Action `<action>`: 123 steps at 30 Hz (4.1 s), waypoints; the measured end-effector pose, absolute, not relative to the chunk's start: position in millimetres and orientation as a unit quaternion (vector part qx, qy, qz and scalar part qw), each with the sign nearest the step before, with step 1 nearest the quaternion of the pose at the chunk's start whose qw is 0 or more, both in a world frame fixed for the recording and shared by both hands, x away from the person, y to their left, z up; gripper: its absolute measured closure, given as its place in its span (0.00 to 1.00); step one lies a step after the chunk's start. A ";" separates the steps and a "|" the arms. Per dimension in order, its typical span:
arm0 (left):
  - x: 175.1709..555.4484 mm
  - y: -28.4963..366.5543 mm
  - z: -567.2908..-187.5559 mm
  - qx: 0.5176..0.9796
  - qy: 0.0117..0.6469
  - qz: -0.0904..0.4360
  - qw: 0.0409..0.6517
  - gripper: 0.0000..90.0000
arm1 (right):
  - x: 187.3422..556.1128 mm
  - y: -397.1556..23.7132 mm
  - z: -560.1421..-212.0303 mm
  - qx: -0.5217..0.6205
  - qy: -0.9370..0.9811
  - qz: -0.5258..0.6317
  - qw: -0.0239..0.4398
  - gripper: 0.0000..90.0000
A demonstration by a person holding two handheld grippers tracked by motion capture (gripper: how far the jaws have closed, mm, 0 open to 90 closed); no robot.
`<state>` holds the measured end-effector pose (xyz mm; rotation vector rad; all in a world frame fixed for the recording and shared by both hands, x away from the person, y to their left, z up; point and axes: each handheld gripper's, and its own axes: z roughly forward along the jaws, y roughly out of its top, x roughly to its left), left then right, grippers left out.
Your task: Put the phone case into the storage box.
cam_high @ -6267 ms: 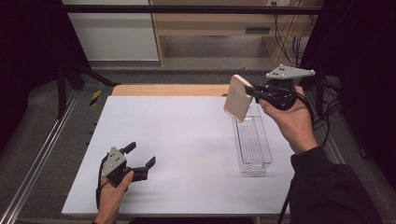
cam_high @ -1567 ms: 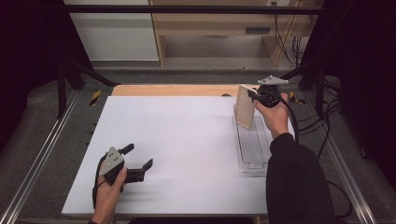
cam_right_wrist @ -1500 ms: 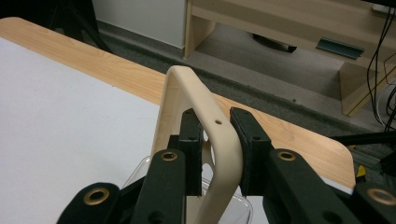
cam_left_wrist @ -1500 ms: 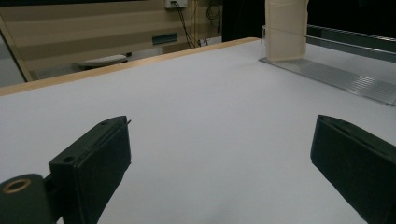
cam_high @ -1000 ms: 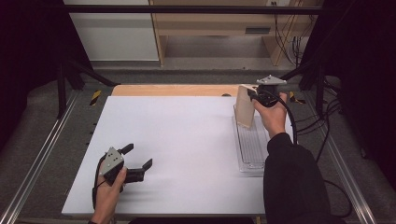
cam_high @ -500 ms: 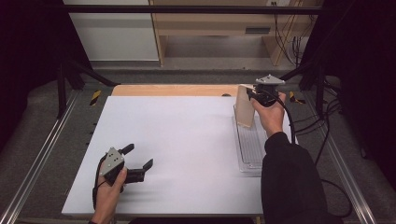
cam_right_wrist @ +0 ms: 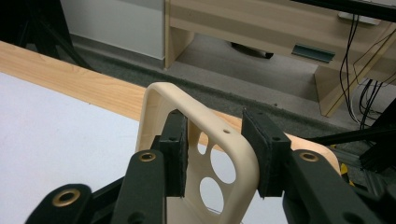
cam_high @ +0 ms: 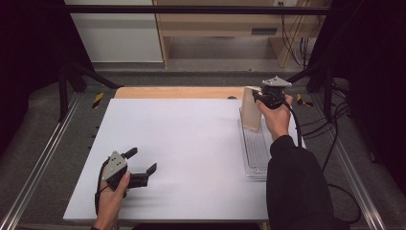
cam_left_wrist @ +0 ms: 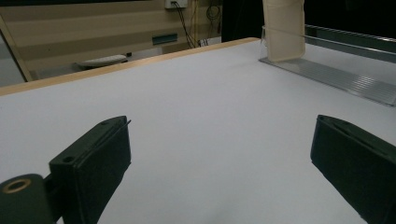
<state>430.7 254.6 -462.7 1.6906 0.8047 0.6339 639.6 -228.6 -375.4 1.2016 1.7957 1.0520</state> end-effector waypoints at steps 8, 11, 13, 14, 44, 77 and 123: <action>430.9 254.8 -462.7 0.714 0.340 0.268 0.551 0.05 | 642.6 -228.9 -378.4 0.469 0.690 0.414 0.363 0.66; 430.7 255.0 -462.6 0.713 0.340 0.267 0.552 0.05 | 643.1 -228.6 -378.8 0.471 0.688 0.415 0.364 0.65; 430.7 255.2 -462.5 0.713 0.340 0.268 0.552 0.05 | 643.4 -228.2 -378.9 0.472 0.687 0.415 0.364 0.65; 430.7 255.3 -462.4 0.712 0.340 0.268 0.553 0.05 | 643.6 -228.0 -379.0 0.472 0.687 0.415 0.364 0.64; 431.1 257.0 -462.1 0.710 0.342 0.269 0.554 0.05 | 652.7 -224.5 -386.6 0.498 0.674 0.413 0.356 0.16; 430.5 259.6 -460.8 0.707 0.343 0.271 0.555 0.04 | 638.9 -222.1 -376.2 0.505 0.682 0.420 0.322 0.08; 430.5 275.6 -458.3 0.686 0.363 0.272 0.568 0.03 | 607.4 -212.0 -362.1 0.542 0.681 0.429 0.242 0.05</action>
